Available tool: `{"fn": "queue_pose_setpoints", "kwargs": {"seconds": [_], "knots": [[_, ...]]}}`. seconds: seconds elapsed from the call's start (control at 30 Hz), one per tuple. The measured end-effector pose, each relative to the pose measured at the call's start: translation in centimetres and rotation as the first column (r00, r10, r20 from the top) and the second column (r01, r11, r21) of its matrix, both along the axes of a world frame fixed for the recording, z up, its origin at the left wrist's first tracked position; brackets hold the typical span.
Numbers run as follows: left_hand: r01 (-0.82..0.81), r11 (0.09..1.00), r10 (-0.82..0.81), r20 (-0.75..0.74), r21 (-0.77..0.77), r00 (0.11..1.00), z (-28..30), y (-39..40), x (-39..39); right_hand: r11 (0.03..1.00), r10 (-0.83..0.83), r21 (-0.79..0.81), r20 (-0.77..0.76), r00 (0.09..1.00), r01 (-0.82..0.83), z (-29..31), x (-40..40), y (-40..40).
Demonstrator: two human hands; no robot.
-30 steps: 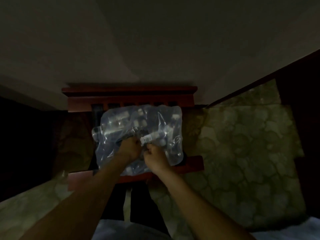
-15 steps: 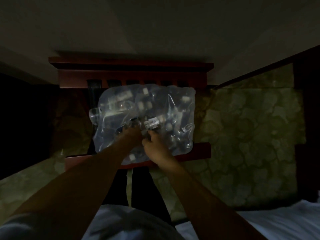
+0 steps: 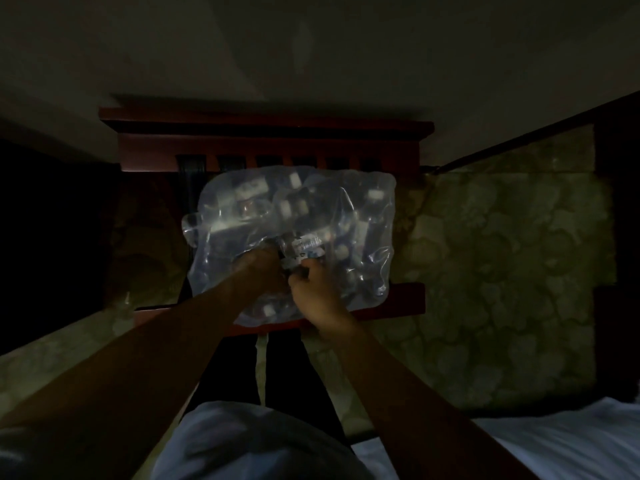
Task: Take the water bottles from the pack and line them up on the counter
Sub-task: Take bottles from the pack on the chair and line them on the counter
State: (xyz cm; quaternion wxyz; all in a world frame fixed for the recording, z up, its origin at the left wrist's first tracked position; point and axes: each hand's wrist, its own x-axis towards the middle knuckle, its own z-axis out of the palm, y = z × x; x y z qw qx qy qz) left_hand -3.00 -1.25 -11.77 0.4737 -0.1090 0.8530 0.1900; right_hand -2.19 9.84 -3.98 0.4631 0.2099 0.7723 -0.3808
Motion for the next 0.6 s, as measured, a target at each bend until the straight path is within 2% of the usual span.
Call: {"fn": "queue_pose_setpoints", "kwargs": {"seconds": [0.13, 0.23, 0.3, 0.4, 0.47, 0.53, 0.6], "knots": [[0.061, 0.998, -0.064, -0.122, -0.033, 0.990, 3.1, 0.3, 0.4, 0.998, -0.056, 0.034, -0.035, 0.998, 0.057, 0.2, -0.6, -0.2], [-0.003, 0.996, 0.021, -0.199, 0.087, 0.980, 5.7, 0.2, 0.4, 0.990, -0.139, 0.034, -0.038, 0.990, 0.140, 0.4, -1.0, -0.1], [-0.033, 0.990, 0.068, -0.259, 0.137, 0.963, 7.5, 0.2, 0.3, 0.966, -0.259, -0.008, -0.020, 0.966, 0.259, 0.5, -1.2, -0.1], [0.032, 0.998, -0.014, -0.353, 0.045, 0.935, 9.7, 0.1, 0.5, 0.876, -0.472, -0.067, 0.083, 0.878, 0.478, 0.7, -1.8, -0.3], [0.046, 0.999, -0.048, -0.406, -0.015, 0.913, 11.0, -0.4, 1.0, 0.824, -0.549, -0.091, 0.114, 0.828, 0.559, 0.6, -2.1, -0.5], [0.012, 0.999, -0.034, -0.472, -0.048, 0.881, 12.1, -1.5, 1.7, 0.833, -0.538, -0.072, 0.129, 0.833, 0.549, 0.6, -2.2, -0.7], [-0.083, 0.996, 0.048, -0.514, -0.044, 0.856, 13.0, -2.8, 2.2, 0.892, -0.444, -0.031, 0.125, 0.887, 0.451, 0.3, -2.2, -0.8]]}}
